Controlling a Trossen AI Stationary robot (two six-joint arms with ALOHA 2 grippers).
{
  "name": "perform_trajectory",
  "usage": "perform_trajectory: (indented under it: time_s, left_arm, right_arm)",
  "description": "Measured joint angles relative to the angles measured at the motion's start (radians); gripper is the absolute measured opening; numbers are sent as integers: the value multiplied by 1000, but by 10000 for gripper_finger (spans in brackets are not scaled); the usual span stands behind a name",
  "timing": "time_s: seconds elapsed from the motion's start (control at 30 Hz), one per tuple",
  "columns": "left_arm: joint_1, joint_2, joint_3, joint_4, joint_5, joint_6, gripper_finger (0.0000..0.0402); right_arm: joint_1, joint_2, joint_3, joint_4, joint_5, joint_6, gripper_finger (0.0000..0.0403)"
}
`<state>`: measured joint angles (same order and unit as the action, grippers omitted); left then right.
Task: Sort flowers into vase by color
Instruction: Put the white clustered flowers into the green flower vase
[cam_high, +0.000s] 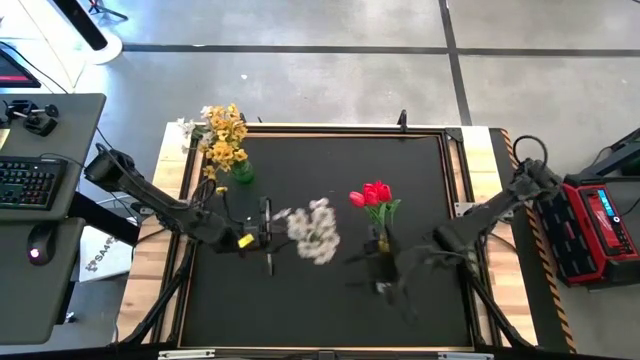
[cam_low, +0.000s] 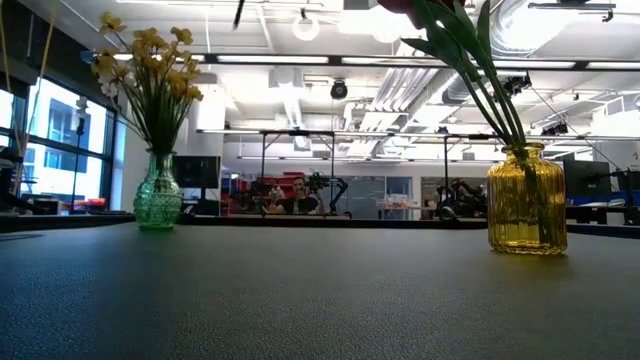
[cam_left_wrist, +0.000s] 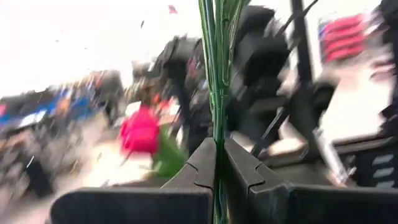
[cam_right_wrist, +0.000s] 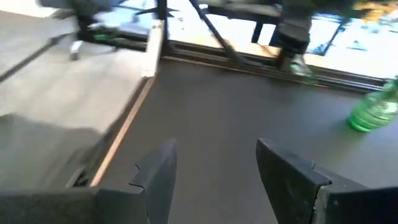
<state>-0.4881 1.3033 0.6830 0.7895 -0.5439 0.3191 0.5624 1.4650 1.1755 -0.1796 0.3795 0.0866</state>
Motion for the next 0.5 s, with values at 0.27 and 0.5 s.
perform_trajectory:
  time_s: [0.27,0.5]
  left_arm:
    - [13,10,0,183,265,77,0]
    - [31,14,8,206,359,77,0]
  right_arm:
    - [-52,87,0,198,100,-17,204]
    - [-82,140,0,371,145,-92,203]
